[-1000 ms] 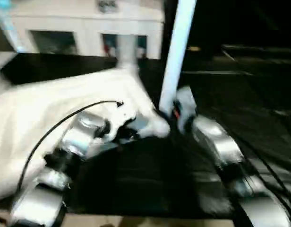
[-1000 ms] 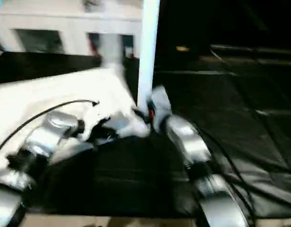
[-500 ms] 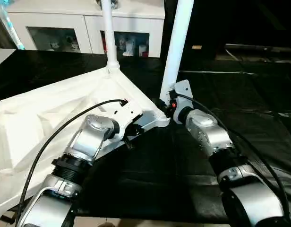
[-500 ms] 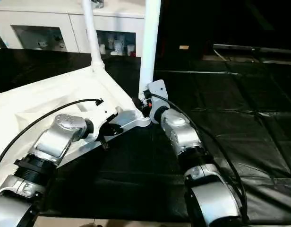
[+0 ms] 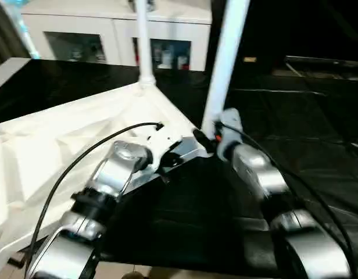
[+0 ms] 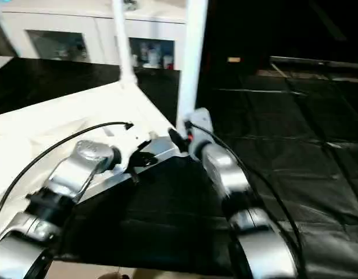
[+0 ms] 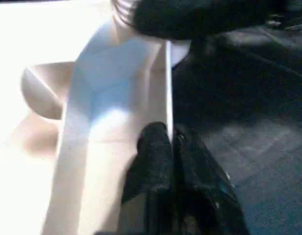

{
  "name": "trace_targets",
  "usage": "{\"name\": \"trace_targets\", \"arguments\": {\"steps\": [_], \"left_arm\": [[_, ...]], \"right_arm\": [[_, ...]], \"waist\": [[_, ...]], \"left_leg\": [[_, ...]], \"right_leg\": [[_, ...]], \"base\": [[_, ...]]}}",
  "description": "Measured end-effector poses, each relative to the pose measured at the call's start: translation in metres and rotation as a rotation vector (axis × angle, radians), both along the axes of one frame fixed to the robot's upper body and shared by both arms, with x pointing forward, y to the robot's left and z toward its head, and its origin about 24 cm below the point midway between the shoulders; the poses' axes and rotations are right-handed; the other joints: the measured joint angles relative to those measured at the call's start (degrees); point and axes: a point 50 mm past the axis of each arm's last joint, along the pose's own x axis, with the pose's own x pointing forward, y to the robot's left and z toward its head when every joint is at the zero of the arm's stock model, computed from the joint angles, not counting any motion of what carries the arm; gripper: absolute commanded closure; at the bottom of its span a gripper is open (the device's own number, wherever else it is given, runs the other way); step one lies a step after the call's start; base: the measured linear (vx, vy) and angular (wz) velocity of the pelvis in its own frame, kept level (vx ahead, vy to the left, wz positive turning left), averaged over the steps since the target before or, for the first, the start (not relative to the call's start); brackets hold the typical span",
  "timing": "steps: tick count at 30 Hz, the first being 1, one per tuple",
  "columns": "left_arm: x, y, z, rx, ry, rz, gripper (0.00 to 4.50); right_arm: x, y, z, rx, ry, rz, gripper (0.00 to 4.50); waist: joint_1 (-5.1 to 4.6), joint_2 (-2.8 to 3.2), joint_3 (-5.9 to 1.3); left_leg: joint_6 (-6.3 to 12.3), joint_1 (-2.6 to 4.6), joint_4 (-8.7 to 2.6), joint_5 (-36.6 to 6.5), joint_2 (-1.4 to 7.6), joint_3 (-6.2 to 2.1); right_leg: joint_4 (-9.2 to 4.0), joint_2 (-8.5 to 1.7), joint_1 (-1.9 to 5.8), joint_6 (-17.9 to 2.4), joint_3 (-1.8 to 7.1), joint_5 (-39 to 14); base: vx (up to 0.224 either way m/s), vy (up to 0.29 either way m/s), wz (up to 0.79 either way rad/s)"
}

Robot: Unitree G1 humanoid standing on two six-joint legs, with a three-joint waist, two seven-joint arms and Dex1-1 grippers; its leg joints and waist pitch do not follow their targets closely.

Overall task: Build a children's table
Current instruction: Insert table leg to table base

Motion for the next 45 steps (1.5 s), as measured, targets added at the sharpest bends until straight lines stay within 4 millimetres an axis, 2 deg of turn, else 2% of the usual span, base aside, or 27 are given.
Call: {"name": "trace_targets", "arguments": {"steps": [7,11,15,17,23,26,36,38,40,45], "left_arm": [[0.003,0.015,0.004,0.027,-0.031,-0.042,4.5],[0.001,0.02,0.004,0.04,-0.028,-0.13,4.5],[-0.004,0.029,0.003,0.062,-0.022,-0.282,4.5],[-0.007,0.035,0.003,0.077,-0.024,-0.336,4.5],[-0.016,0.032,0.003,0.089,-0.001,-0.52,4.5],[-0.02,0.03,0.002,0.084,0.016,-0.584,4.5],[-0.024,0.031,0.001,0.083,0.043,-0.692,4.5],[-0.024,0.031,0.001,0.087,0.043,-0.705,4.5],[-0.025,0.032,0.001,0.091,0.048,-0.718,4.5],[-0.026,0.032,0.001,0.091,0.06,-0.742,4.5]], "right_arm": [[-0.033,-0.031,-0.015,0.023,0.014,0.018,0.3],[-0.04,-0.042,0.0,0.046,-0.063,0.074,0.04],[-0.05,-0.061,0.017,-0.013,-0.113,0.226,0.04],[-0.051,-0.066,0.025,-0.038,-0.128,0.286,0.04],[-0.064,-0.061,0.04,-0.045,-0.098,0.569,0.04],[-0.073,-0.057,0.041,-0.066,-0.069,0.689,0.04],[-0.073,-0.055,0.038,-0.152,-0.028,0.856,0.04],[-0.073,-0.054,0.037,-0.151,-0.014,0.865,0.38],[-0.072,-0.053,0.037,-0.145,0.003,0.874,0.41],[-0.071,-0.055,0.035,-0.122,0.028,0.897,0.92]], "waist": [[-0.18,0.18,0.11],[0.2,0.26,0.16],[1.5,0.43,0.19],[1.83,0.43,0.19],[2.88,0.52,0.13],[3.35,0.52,0.13],[3.49,0.53,0.12],[3.52,0.53,0.12],[3.55,0.53,0.12],[3.68,0.53,0.12]], "left_leg": [[0.01,-0.13,-0.02,0.0,0.03,-0.01],[0.01,-0.14,-0.01,0.0,0.03,-0.02],[0.04,-0.15,0.08,0.0,0.01,0.0],[0.04,-0.13,0.12,0.0,0.03,-0.01],[0.11,-0.15,0.33,0.0,0.07,0.0],[0.12,-0.15,0.42,0.0,0.08,0.0],[0.13,-0.15,0.79,0.0,0.13,-0.01],[0.14,-0.16,0.85,0.0,0.13,-0.02],[0.17,-0.17,0.89,-0.1,0.13,-0.02],[0.2,-0.2,0.96,-0.1,0.13,-0.02]], "right_leg": [[0.0,0.02,-0.15,0.0,-0.02,0.0],[-0.02,0.02,-0.15,0.0,-0.04,0.0],[-0.06,-0.02,-0.06,0.0,-0.02,0.0],[0.0,-0.02,-0.05,0.0,-0.04,0.0],[0.08,-0.05,0.02,0.0,-0.05,0.0],[0.14,-0.05,0.04,0.0,-0.05,0.0],[0.43,-0.09,0.11,0.1,-0.05,0.0],[0.45,-0.09,0.12,0.1,-0.05,0.0],[0.46,-0.1,0.12,0.1,-0.05,0.0],[0.5,-0.11,0.12,0.1,-0.05,0.0]], "base": [[0.0,0.0,0.0],[0.0,0.0,0.0],[0.0,0.0,0.0],[0.0,0.0,0.0],[0.0,0.0,0.0],[0.0,0.0,0.0],[0.0,0.0,0.0],[0.0,0.0,0.0],[0.0,0.0,0.0],[0.0,0.0,0.0]]}}
